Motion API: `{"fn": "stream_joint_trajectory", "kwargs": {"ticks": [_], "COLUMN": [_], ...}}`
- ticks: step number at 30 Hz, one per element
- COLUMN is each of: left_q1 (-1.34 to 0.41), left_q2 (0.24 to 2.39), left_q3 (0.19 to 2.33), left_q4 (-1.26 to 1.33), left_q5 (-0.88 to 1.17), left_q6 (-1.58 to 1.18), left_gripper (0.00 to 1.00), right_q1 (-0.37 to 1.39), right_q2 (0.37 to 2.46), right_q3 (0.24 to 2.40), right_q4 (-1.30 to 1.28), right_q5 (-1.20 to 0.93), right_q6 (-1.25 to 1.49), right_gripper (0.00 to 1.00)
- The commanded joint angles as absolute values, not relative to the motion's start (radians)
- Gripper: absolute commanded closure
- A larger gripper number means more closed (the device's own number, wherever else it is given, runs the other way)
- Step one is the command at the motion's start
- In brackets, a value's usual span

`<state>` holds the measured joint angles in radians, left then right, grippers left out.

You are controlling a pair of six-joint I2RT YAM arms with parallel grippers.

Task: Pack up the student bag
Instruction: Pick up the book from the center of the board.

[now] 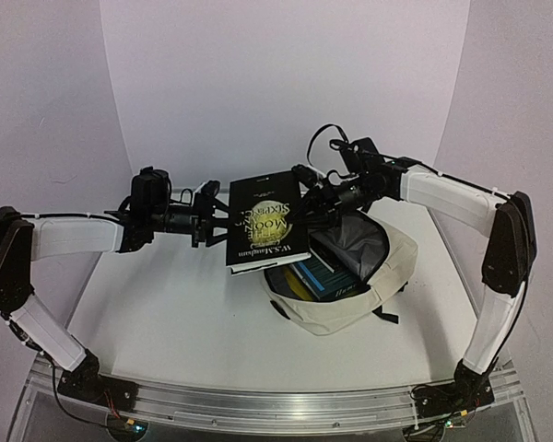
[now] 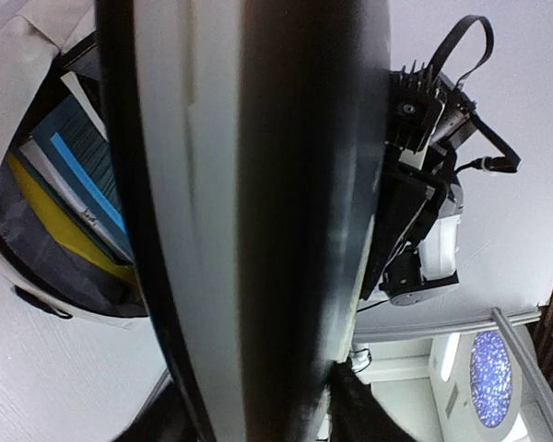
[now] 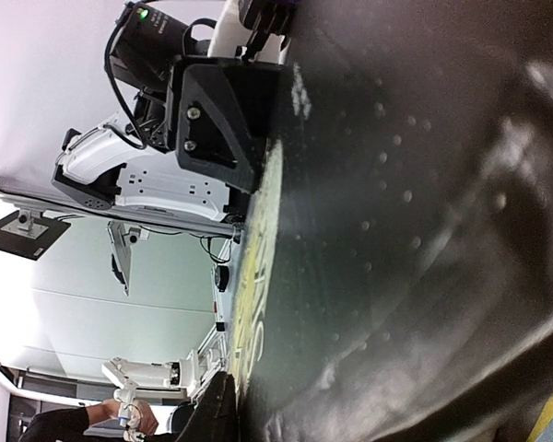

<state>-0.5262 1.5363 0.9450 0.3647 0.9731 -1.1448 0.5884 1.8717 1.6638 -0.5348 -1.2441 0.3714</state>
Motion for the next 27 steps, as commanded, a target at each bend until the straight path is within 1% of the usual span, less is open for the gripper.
{"fn": "stream_joint_trajectory", "kwargs": {"ticks": [1, 4, 5, 6, 7, 8, 10, 12, 15, 17, 19, 20, 27], "left_q1": [-0.537, -0.543, -0.545, -0.547, -0.548, -0.548, -0.548, -0.548, -0.548, -0.548, -0.549, -0.550, -0.605], "left_q2": [1.577, 1.598, 1.599, 1.595, 1.589, 1.580, 1.564, 1.541, 1.508, 1.495, 1.491, 1.496, 1.613], "left_q3": [0.936, 0.932, 0.933, 0.929, 0.921, 0.907, 0.876, 0.840, 0.771, 0.732, 0.706, 0.695, 0.686], "left_q4": [0.715, 0.793, 0.796, 0.797, 0.797, 0.795, 0.782, 0.739, 0.742, 0.749, 0.761, 0.775, 0.935], "left_q5": [1.013, 1.027, 1.030, 1.027, 1.019, 1.012, 0.984, 0.938, 0.862, 0.827, 0.803, 0.798, 0.786], "left_q6": [-1.311, -1.355, -1.357, -1.358, -1.359, -1.359, -1.357, -1.343, -1.360, -1.371, -1.385, -1.394, -1.490], "left_gripper": [0.77, 0.93, 0.98, 0.99, 1.00, 1.00, 1.00, 1.00, 1.00, 1.00, 1.00, 1.00, 1.00], "right_q1": [0.596, 0.594, 0.589, 0.581, 0.571, 0.558, 0.537, 0.532, 0.531, 0.531, 0.541, 0.546, 0.567], "right_q2": [1.818, 1.827, 1.827, 1.826, 1.826, 1.827, 1.833, 1.835, 1.826, 1.813, 1.805, 1.807, 1.856], "right_q3": [1.677, 1.678, 1.677, 1.676, 1.675, 1.680, 1.701, 1.726, 1.726, 1.704, 1.674, 1.660, 1.618], "right_q4": [-0.460, -0.464, -0.465, -0.468, -0.473, -0.498, -0.591, -0.666, -0.717, -0.726, -0.725, -0.725, -0.731], "right_q5": [-1.329, -1.293, -1.258, -1.230, -1.190, -1.142, -0.985, -0.786, -0.533, -0.412, -0.317, -0.268, -0.101], "right_q6": [0.325, 0.319, 0.319, 0.317, 0.311, 0.295, 0.217, 0.124, -0.004, -0.074, -0.140, -0.164, -0.267], "right_gripper": [0.96, 0.96, 0.93, 0.85, 0.74, 0.66, 0.55, 0.42, 0.38, 0.37, 0.32, 0.31, 0.31]}}
